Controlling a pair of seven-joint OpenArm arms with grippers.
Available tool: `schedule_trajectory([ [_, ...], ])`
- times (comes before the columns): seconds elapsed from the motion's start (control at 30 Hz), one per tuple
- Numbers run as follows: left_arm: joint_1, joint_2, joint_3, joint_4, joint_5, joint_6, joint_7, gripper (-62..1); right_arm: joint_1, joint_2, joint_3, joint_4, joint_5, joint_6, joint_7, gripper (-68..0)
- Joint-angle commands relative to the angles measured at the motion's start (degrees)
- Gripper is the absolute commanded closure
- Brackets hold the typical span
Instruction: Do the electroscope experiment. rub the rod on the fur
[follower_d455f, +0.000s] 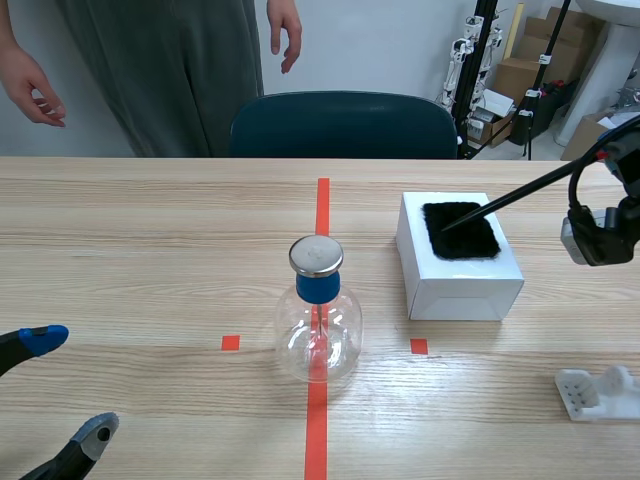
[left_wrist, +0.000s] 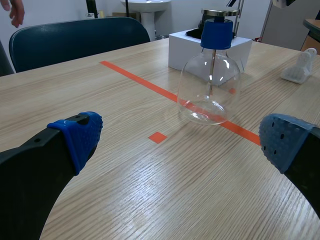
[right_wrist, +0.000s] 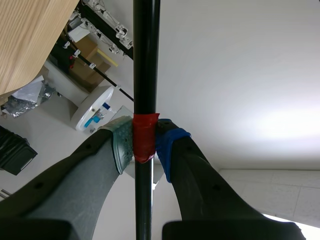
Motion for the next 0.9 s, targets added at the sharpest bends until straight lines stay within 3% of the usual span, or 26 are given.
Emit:
schedule_trajectory([
  [0.0,-0.2,-0.3,-0.1,0.7,-0.6,-0.2,-0.9,-62.3,0.6,0.9,0.9,-0.1,-1.1,-0.1,-0.1,0.1],
  [0.17,-0.2,-0.3,-0.1,0.7,-0.6,-0.2,-0.9,-62.3,0.7,0.9,0.9,-1.6,-0.8,0.8,-2.2,0.0],
  [0.33,-0.2,-0.3,-0.1,0.7,-0.6,-0.2,-0.9,-62.3,0.7,0.9,0.9,-3.4,-0.1,1.4,0.0,0.0],
  [0.5,-0.2,-0.3,-0.1,0.7,-0.6,-0.2,-0.9,-62.3,0.7,0.1,0.9,-3.3,0.3,-3.9,3.1,0.0],
  [0.63,-0.2,-0.3,-0.1,0.7,-0.6,-0.2,-0.9,-62.3,0.7,-0.5,0.9,-3.3,1.8,-3.3,2.5,0.0],
  [0.77,-0.2,-0.3,-0.1,0.7,-0.6,-0.2,-0.9,-62.3,0.7,-0.2,0.9,-3.4,3.1,-0.1,-2.3,0.0],
  [0.87,-0.2,-0.3,-0.1,0.7,-0.6,-0.2,-0.9,-62.3,0.7,-0.2,0.9,-3.4,3.1,-0.1,-3.0,0.0],
])
